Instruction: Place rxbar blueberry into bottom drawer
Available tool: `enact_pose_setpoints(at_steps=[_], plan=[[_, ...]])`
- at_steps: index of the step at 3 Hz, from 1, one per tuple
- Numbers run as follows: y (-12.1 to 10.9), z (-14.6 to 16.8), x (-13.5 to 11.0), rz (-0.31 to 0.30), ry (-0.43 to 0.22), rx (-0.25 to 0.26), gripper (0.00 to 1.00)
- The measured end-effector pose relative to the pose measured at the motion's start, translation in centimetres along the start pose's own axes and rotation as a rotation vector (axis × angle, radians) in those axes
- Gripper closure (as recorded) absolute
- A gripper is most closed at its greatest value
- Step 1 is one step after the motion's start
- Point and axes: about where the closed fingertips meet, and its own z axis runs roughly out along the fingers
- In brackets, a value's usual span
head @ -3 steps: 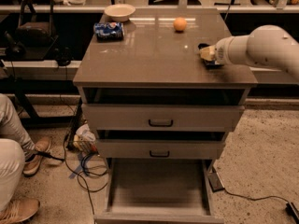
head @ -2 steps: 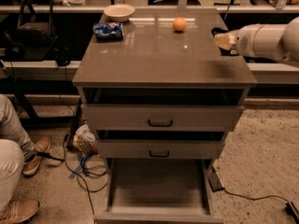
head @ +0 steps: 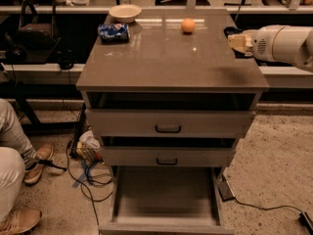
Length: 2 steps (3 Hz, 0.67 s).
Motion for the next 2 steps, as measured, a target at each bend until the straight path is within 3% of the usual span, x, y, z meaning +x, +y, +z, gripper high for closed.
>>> enact_pose_setpoints(at_steps=[1,2], plan=[[1.2,-0.7,0.7,-0.033,0.007,-0.063,1.0],[5.9,-4.4,3.3,-0.137,0.05,-0.227,1.0]])
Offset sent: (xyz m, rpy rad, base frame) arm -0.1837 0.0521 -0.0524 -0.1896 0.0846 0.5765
